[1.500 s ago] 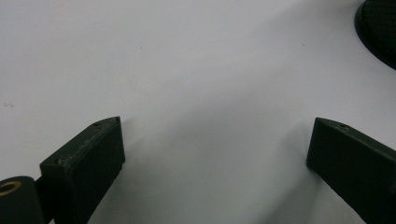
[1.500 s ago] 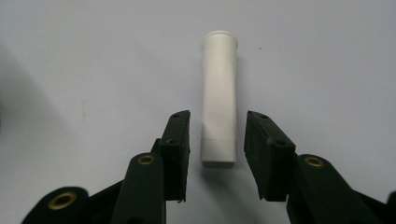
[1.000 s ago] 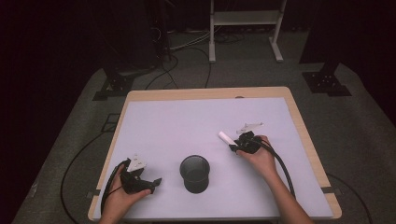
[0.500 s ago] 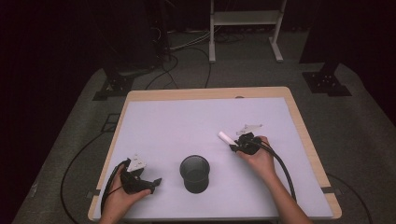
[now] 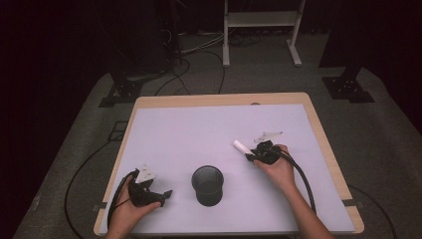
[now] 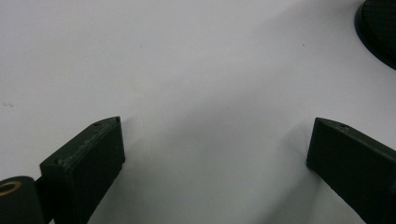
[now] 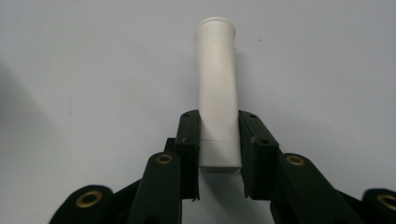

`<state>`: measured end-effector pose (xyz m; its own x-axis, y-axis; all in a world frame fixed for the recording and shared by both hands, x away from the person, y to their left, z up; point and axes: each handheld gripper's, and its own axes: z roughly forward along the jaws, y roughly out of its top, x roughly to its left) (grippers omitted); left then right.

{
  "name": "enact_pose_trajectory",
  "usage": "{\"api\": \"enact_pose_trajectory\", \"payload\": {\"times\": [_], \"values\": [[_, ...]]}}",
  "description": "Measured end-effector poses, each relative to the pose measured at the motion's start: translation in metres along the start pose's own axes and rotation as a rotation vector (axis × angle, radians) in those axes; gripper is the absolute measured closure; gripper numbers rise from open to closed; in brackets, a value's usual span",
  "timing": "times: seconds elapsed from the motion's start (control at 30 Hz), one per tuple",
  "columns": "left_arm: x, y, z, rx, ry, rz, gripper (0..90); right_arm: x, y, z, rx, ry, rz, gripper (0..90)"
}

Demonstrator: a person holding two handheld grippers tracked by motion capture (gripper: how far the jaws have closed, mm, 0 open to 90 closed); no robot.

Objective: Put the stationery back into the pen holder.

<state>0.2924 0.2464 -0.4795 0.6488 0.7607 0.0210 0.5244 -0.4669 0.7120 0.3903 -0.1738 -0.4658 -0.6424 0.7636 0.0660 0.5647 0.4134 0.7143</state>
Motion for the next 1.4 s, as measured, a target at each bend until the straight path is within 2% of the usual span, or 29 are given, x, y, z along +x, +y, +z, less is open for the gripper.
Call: {"api": "enact_pose_trajectory", "payload": {"times": [0.6, 1.03, 1.4], "values": [[0.000, 0.000, 0.000, 0.000, -0.001, 0.000, 3.3, 0.003, 0.005, -0.033, -0.053, 0.053, -0.007, 70.5], [0.000, 0.000, 0.000, 0.000, -0.001, 0.000, 3.3, 0.010, 0.007, -0.053, -0.061, 0.074, -0.020, 70.6], [0.000, 0.000, 0.000, -0.001, -0.001, -0.001, 3.3, 0.019, 0.009, -0.067, -0.065, 0.096, -0.054, 70.5]]}}
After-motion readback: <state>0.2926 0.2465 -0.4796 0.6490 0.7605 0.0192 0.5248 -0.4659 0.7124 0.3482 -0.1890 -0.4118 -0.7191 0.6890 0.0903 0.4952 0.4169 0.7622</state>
